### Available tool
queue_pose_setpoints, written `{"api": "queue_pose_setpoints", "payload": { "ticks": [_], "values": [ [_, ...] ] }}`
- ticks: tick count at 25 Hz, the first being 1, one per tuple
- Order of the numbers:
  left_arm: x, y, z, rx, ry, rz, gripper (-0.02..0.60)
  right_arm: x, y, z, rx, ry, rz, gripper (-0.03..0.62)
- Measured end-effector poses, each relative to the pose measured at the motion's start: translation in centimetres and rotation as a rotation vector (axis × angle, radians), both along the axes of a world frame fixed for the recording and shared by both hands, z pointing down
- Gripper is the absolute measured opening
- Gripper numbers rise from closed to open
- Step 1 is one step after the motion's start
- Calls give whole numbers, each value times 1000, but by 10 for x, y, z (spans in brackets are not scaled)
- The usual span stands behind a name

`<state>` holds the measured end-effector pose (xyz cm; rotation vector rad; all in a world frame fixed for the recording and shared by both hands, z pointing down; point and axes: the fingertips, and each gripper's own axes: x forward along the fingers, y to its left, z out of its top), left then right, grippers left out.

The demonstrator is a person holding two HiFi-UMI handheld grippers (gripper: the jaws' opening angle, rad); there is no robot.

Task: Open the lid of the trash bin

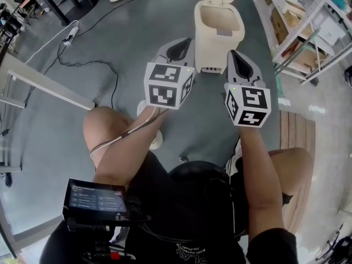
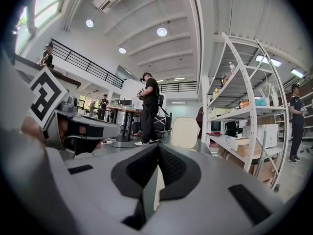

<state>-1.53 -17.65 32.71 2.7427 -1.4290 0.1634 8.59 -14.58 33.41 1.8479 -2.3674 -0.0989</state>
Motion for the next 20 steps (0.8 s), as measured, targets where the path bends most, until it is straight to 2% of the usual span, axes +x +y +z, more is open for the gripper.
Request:
{"api": "queue_pose_setpoints", "payload": {
  "ticks": [8,20],
  "values": [
    [2,4,-3,26,-16,7,-2,5,0,0,10,14,24,6],
    [1,5,-10,39,1,0,-2,5,2,-3,24,26,38,6]
  ]
}}
